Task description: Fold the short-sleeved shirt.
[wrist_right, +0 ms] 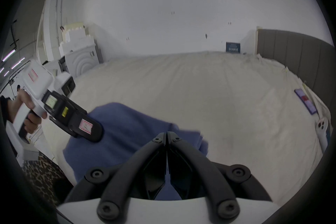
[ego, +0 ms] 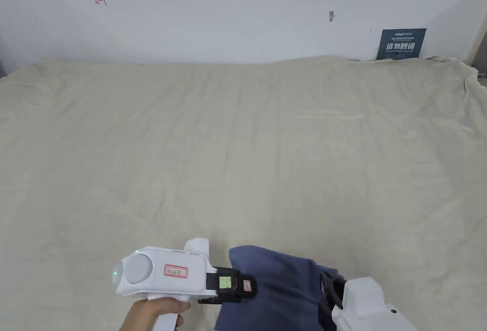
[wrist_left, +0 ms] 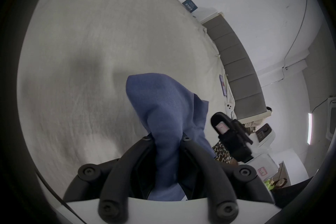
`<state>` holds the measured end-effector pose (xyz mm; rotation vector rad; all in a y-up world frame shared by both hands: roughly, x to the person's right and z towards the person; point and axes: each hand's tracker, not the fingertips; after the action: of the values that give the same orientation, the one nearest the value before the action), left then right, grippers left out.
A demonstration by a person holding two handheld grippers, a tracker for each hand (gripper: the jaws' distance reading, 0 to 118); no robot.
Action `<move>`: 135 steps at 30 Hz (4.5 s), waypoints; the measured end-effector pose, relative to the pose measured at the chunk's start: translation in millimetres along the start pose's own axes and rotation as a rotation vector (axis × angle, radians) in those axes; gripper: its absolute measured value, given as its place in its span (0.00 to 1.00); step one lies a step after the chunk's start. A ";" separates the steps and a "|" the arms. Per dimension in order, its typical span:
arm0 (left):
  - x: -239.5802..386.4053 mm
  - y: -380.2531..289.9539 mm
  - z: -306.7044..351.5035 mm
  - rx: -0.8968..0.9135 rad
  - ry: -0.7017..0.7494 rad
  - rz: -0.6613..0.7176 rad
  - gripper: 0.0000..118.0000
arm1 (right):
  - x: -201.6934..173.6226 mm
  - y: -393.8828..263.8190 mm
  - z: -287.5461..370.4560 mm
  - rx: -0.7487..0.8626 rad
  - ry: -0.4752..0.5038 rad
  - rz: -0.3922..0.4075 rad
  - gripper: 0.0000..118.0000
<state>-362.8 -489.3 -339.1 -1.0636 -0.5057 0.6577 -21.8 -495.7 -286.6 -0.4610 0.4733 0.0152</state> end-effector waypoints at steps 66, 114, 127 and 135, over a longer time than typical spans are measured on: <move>120.7 20.1 262.3 1.019 0.836 -0.509 1.00 | 21.9 189.6 95.4 0.340 -0.185 0.038 0.00; 180.9 -58.6 96.3 1.154 0.681 -0.598 0.00 | 42.7 165.7 132.6 0.409 -0.278 0.037 0.00; 184.1 -58.5 97.9 1.161 0.676 -0.604 0.00 | 44.0 167.1 133.9 0.411 -0.279 0.036 0.00; 183.5 -58.5 98.4 1.168 0.673 -0.606 0.00 | 44.3 168.1 133.9 0.410 -0.277 0.034 0.00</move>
<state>-284.6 -317.4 -233.8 0.0466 0.1853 -0.0339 56.1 -291.1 -271.9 -0.0455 0.2022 0.0141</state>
